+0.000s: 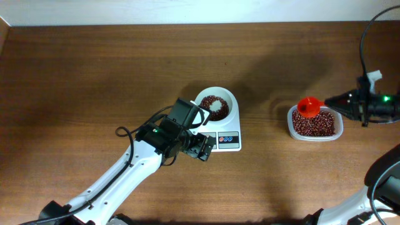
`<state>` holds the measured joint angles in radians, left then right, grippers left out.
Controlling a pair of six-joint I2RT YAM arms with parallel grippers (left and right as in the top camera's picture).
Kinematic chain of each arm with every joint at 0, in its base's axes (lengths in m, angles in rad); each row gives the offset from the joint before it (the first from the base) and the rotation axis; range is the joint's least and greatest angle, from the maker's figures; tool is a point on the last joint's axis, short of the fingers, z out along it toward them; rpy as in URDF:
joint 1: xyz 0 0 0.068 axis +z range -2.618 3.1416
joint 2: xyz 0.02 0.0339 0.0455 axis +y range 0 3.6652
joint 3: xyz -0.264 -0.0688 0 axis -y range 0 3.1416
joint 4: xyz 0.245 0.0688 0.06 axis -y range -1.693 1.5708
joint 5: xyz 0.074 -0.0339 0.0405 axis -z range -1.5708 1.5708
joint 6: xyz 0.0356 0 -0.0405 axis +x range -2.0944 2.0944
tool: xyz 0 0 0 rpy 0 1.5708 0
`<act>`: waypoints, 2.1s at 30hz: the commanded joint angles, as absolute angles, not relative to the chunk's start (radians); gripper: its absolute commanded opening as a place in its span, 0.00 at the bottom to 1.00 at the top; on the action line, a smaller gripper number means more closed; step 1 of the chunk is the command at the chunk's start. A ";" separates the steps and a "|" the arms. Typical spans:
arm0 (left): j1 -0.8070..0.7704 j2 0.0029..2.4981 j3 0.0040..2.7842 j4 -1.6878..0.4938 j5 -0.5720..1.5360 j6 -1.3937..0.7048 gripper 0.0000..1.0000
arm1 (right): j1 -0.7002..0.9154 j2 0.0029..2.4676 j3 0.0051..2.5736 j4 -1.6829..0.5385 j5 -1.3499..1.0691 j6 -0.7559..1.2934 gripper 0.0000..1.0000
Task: Scoop item into bowl and weigh 50g on scale
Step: 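Carry the scoop to the bean tub and lower it in, then release the scoop in the tub and lift the right gripper away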
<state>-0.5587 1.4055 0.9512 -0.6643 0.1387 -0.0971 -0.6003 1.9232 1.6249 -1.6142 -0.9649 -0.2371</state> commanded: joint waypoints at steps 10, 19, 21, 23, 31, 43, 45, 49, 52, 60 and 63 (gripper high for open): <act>-0.558 1.407 0.946 -0.663 0.134 -0.081 0.99 | -0.500 1.902 1.622 -1.396 -0.263 0.195 0.04; -0.558 1.407 0.946 -0.663 0.134 -0.081 0.99 | -0.226 1.907 1.619 -1.292 0.064 0.226 0.04; -0.558 1.407 0.946 -0.663 0.134 -0.081 0.99 | -0.201 1.910 1.615 -1.280 0.081 0.226 0.04; -0.558 1.407 0.946 -0.663 0.134 -0.081 0.99 | -0.195 1.910 1.609 -1.274 0.081 0.226 0.04; -0.558 1.407 0.946 -0.663 0.134 -0.081 0.99 | -0.197 1.910 1.608 -1.266 0.080 0.225 0.94; -0.558 1.407 0.946 -0.663 0.134 -0.081 0.99 | -0.264 1.910 1.608 -1.266 0.117 0.196 0.99; -0.558 1.407 0.946 -0.663 0.134 -0.081 0.99 | -0.269 1.910 1.608 -1.240 0.117 0.197 0.99; -0.558 1.407 0.946 -0.663 0.134 -0.081 0.99 | -0.269 1.910 1.608 -1.169 0.117 0.196 0.99; -0.558 1.407 0.946 -0.663 0.134 -0.081 0.99 | -0.269 1.910 1.608 -1.087 0.117 0.196 0.99; -0.558 1.407 0.946 -0.663 0.134 -0.081 0.99 | -0.269 1.910 1.608 -0.626 -0.194 -0.053 0.99; -0.558 1.407 0.946 -0.663 0.134 -0.081 0.99 | -0.239 1.910 1.608 -0.572 -0.438 -0.052 0.99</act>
<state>-0.5587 1.4055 0.9508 -0.6640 0.1383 -0.0971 -0.2661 1.9232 1.6070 -0.5777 -0.2291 -0.0196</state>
